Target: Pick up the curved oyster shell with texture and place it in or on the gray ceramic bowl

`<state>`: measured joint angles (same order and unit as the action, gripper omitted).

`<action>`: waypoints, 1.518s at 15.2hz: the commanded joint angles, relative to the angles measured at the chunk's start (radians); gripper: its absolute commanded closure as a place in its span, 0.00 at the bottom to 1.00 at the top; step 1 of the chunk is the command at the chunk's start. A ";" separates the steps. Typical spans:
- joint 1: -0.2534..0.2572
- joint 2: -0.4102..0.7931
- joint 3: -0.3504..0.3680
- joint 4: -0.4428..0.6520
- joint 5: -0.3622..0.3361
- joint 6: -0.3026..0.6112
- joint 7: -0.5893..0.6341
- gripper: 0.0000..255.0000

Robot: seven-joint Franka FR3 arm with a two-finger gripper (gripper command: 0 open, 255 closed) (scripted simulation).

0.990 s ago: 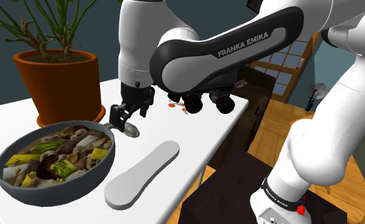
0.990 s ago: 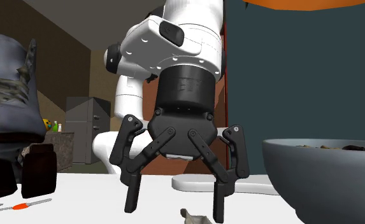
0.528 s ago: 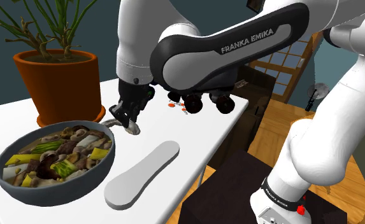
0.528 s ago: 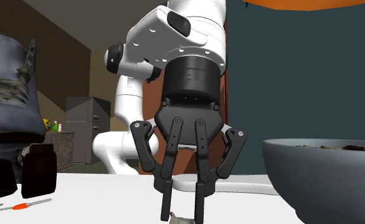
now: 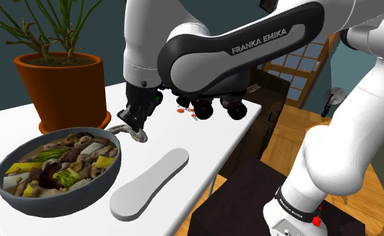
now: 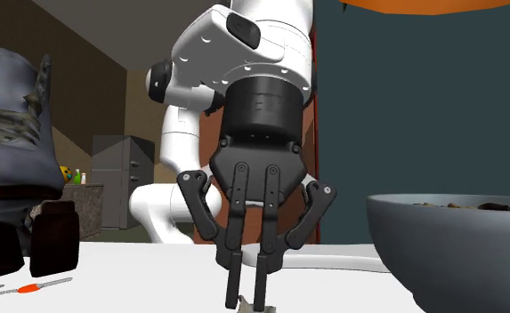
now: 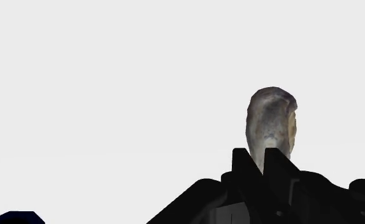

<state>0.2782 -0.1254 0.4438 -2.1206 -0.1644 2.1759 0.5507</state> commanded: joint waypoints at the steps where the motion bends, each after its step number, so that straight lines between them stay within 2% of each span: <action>1: 0.000 0.000 0.000 0.000 0.000 0.000 0.000 1.00; 2: 0.000 0.000 0.000 0.000 0.000 0.000 0.000 0.00; 4: 0.013 0.153 0.037 0.247 -0.079 -0.254 0.006 0.00; 5: 0.020 0.181 0.041 0.291 -0.093 -0.296 0.006 0.00; 12: 0.014 0.203 0.029 0.215 -0.112 -0.202 0.019 0.00; 20: 0.014 0.203 0.029 0.215 -0.112 -0.202 0.019 0.00; 21: 0.014 0.203 0.029 0.215 -0.112 -0.202 0.019 1.00; 23: 0.014 0.203 0.029 0.215 -0.112 -0.202 0.019 1.00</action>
<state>0.2926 0.0773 0.4731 -1.9051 -0.2768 1.9738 0.5699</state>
